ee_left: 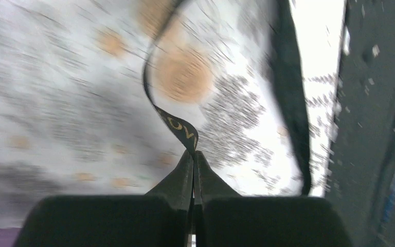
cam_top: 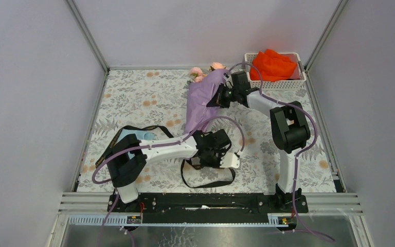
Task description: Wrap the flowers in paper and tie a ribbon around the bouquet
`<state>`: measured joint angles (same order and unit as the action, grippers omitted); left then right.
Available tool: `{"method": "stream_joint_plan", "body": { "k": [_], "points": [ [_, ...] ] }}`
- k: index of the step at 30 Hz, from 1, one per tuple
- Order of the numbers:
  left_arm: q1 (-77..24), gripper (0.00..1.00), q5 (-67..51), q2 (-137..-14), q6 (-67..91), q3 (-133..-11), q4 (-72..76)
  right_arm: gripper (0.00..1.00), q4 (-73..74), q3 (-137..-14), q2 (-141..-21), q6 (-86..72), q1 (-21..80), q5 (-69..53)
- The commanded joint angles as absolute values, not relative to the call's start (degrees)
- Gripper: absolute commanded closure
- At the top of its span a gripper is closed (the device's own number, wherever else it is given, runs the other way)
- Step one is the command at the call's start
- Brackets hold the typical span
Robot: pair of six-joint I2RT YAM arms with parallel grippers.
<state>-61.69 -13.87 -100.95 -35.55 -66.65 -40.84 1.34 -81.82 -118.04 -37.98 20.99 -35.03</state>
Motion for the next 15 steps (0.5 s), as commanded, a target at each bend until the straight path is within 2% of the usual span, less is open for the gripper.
{"method": "stream_joint_plan", "body": {
  "k": [1,7,10,14,15],
  "points": [
    [-62.5,1.00,-8.3,-99.3,-42.5,-76.4,-33.8,1.00,4.3,-89.6,-117.3,-34.9,21.5,-37.6],
    [-63.5,1.00,-5.2,-105.3,-49.6,-91.8,-34.4,1.00,15.8,-101.7,-121.5,-25.2,21.5,-41.9],
    [-63.8,1.00,-1.1,-107.2,-54.3,-93.2,-31.1,1.00,18.8,-104.9,-123.4,-22.6,21.5,-43.4],
    [-62.9,1.00,7.6,-108.3,-54.9,-91.0,-18.8,1.00,20.3,-105.4,-123.8,-20.6,21.5,-43.4],
    [-62.8,0.92,8.4,-108.6,-54.5,-91.2,-17.9,1.00,20.5,-105.4,-123.8,-20.3,21.5,-43.3]
  ]
}}
